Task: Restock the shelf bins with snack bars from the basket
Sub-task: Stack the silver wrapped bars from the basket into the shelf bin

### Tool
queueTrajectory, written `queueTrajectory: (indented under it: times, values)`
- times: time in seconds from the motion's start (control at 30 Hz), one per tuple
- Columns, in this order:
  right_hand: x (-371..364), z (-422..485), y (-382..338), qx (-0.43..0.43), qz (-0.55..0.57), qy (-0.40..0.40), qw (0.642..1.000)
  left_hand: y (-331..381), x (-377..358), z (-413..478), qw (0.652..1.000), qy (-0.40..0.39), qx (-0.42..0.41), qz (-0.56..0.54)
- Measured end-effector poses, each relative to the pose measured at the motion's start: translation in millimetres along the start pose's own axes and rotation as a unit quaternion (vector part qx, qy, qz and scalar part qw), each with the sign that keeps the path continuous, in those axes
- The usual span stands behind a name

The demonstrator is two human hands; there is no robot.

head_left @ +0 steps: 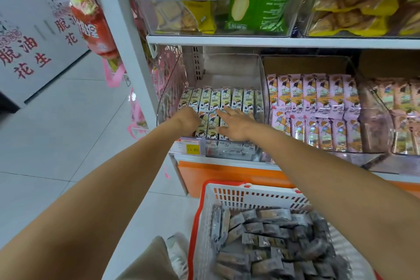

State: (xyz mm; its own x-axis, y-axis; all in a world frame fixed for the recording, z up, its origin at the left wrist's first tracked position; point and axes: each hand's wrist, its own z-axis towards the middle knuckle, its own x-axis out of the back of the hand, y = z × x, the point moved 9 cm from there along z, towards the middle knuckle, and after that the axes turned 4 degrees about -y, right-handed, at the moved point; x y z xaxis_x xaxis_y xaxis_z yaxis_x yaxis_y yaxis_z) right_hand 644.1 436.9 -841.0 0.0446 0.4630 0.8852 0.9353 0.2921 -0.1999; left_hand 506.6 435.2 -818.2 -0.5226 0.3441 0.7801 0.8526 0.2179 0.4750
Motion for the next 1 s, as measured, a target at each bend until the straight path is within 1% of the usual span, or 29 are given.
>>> queueTrajectory:
  times: [0.03, 0.1, 0.17, 0.23, 0.3, 0.37, 0.43, 0.47, 0.5, 0.53, 0.6, 0.63, 0.7, 0.77, 0.83, 0.87, 1.0]
  values:
    - [3.2, -2.8, -2.3, 0.011, 0.021, 0.022, 0.999, 1.8, 0.6, -2.2, 1.0, 0.011, -0.01, -0.006]
    - [17.8, -15.6, -10.2, 0.049, 0.09, 0.099, 0.99, 8.2, 8.0, -16.9, 0.998, 0.058, -0.036, 0.01]
    - [37.5, -39.1, -18.8, 0.093, 0.139, 0.194, 0.967, 14.1, 18.1, -40.6, 0.988, 0.138, -0.072, 0.018]
    - [52.2, -68.0, -24.7, 0.128, 0.151, 0.266, 0.943, 22.2, 25.4, -69.3, 0.967, 0.224, -0.122, 0.006]
    - [56.7, -96.5, -27.7, 0.16, 0.156, 0.304, 0.926, 31.1, 23.6, -105.1, 0.937, 0.297, -0.185, 0.007]
    - [50.5, -123.7, -27.3, 0.186, 0.15, 0.33, 0.913, 34.8, 13.8, -138.9, 0.906, 0.345, -0.243, 0.019]
    - [34.9, -147.7, -23.4, 0.202, 0.138, 0.344, 0.907, 31.6, -6.5, -162.0, 0.889, 0.365, -0.273, 0.042]
    - [23.2, -156.9, -19.4, 0.201, 0.135, 0.341, 0.908, 26.9, -20.2, -168.4, 0.89, 0.362, -0.272, 0.053]
    - [9.3, -164.3, -14.2, 0.193, 0.133, 0.33, 0.914, 19.0, -36.9, -170.0, 0.9, 0.347, -0.255, 0.066]
    - [-7.2, -169.0, -7.2, 0.177, 0.131, 0.312, 0.924, 9.0, -56.1, -168.3, 0.918, 0.316, -0.224, 0.082]
    - [-47.6, -173.0, 10.6, 0.131, 0.118, 0.248, 0.952, -18.9, -103.4, -161.5, 0.96, 0.217, -0.134, 0.113]
    - [-70.8, -173.4, 20.8, 0.104, 0.108, 0.206, 0.967, -35.0, -127.6, -160.7, 0.974, 0.166, -0.088, 0.125]
    - [-123.3, -174.4, 40.5, 0.055, 0.089, 0.1, 0.989, -64.4, -171.6, -165.7, 0.985, 0.088, -0.013, 0.151]
    - [-180.3, -177.0, 59.1, 0.014, 0.084, -0.015, 0.996, -86.5, -207.0, -173.3, 0.986, 0.041, 0.03, 0.16]
    - [-230.0, -179.0, 74.1, -0.015, 0.074, -0.083, 0.994, -101.0, -234.3, -180.2, 0.987, 0.021, 0.044, 0.153]
    - [-252.5, -178.1, 79.9, -0.026, 0.071, -0.109, 0.991, -105.2, -243.2, -182.9, 0.988, 0.027, 0.043, 0.145]
    - [-322.7, -175.1, 88.3, -0.054, 0.061, -0.177, 0.981, -116.6, -271.5, -190.0, 0.99, 0.051, 0.036, 0.124]
